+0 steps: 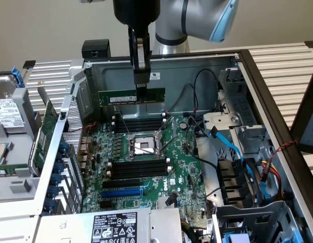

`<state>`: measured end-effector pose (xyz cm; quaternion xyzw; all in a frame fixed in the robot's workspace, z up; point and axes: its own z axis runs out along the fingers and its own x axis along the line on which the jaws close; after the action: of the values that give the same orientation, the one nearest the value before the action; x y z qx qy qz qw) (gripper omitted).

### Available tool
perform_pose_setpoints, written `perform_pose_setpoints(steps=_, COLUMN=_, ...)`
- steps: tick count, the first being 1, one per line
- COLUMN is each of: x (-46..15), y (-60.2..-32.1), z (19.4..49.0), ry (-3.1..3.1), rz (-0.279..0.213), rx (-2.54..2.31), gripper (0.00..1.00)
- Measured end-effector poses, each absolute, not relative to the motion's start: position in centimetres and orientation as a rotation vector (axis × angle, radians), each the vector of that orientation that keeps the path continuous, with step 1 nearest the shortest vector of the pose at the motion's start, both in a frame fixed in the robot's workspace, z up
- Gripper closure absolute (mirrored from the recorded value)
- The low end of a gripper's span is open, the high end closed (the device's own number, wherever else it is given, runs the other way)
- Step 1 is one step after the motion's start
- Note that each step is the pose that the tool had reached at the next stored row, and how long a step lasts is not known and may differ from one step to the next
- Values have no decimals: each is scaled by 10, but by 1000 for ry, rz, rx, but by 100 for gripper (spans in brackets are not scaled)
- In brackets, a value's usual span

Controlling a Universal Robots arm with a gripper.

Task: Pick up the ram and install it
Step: 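Insert the ram into the slot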

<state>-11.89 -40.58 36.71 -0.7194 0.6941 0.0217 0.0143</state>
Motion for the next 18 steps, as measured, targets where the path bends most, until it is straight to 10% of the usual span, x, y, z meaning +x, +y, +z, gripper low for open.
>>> perform_pose_setpoints(steps=18, x=-119, y=-401, z=358, ry=2172, rz=45, rx=-2251, gripper=87)
